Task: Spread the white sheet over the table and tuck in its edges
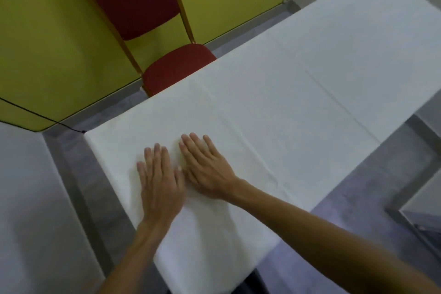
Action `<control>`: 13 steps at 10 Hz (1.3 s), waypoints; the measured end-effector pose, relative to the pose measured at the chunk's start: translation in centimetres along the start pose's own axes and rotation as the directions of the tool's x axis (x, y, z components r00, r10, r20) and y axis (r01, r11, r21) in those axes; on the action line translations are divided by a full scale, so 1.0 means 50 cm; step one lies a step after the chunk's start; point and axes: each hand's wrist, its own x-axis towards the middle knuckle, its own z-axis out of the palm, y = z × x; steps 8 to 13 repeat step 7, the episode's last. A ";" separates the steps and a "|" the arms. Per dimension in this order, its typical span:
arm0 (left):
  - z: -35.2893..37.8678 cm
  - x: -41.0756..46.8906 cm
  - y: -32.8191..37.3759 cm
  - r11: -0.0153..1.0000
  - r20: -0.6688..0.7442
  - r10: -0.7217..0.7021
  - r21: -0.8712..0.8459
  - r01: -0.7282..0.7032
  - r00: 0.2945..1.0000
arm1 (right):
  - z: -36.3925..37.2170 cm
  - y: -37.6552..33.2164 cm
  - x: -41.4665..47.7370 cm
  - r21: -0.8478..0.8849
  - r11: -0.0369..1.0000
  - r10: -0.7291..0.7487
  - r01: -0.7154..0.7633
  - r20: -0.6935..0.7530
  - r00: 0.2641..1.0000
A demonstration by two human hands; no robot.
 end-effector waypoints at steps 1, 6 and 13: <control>0.027 -0.057 0.007 0.998 0.072 -0.050 0.043 0.047 0.996 | 0.006 0.039 -0.061 -0.024 0.998 0.055 -0.055 0.010 0.998; -0.033 -0.042 0.014 0.994 0.283 -0.077 0.094 0.052 0.956 | -0.191 0.345 -0.201 0.034 0.791 0.603 -0.610 0.124 0.788; -0.110 0.011 0.025 0.995 0.340 -0.042 0.101 0.008 0.939 | -0.256 0.334 -0.144 0.035 0.845 0.528 -0.534 0.107 0.843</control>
